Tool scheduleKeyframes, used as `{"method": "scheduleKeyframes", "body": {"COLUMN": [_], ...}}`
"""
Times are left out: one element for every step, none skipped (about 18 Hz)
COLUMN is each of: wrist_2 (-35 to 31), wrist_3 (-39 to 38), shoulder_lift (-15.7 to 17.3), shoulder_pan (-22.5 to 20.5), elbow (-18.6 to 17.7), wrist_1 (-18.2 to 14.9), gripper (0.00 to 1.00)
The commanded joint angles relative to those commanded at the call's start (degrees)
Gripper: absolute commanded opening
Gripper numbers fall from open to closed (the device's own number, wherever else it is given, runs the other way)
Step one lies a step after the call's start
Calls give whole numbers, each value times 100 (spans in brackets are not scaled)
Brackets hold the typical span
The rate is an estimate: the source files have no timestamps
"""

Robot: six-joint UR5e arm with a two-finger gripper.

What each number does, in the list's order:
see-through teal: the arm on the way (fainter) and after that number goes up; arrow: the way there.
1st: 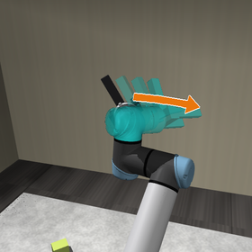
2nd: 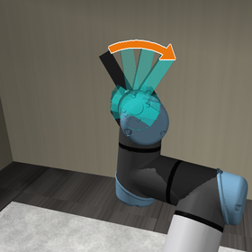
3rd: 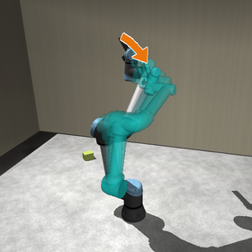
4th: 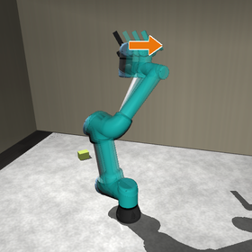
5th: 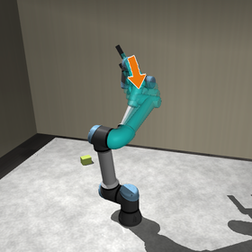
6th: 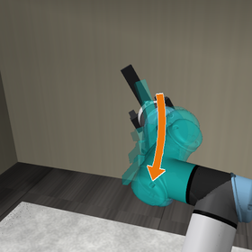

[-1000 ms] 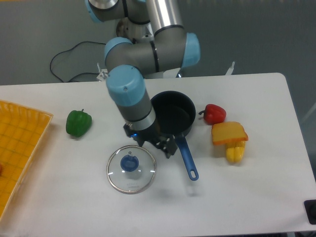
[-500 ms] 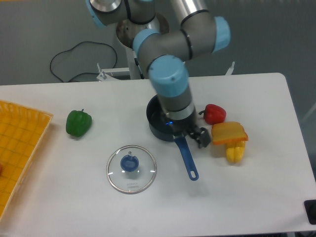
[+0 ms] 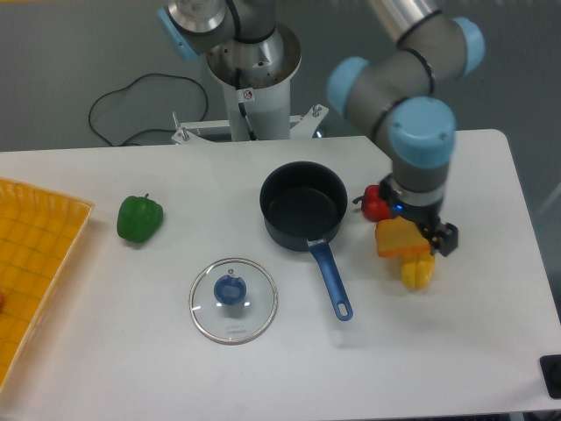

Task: Pick up the bread slice
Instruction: 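Lower the gripper onto the bread slice and close on it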

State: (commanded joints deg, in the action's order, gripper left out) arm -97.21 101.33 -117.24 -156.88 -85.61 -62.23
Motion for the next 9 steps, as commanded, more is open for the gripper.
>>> {"method": "scheduleKeyframes", "body": {"wrist_2": [-17,-35,-52,-53,-70,-105,-166,-306,-403], "wrist_3": [70,175,246,273,282,273,273,273,264], "shoulder_lift": [-53,-131,-167,-185,-220,-246,-281,-299,-317], "shoulder_pan": [-9,-1,8,17,43,61,122,192,236], "elbow": [35,70,97,123,132,132,150,141,106], "wrist_1": [9,9,9,0,0,-17,-44,-53,-61], "gripper": [100,100,100,100,100,100,100,100,100]}}
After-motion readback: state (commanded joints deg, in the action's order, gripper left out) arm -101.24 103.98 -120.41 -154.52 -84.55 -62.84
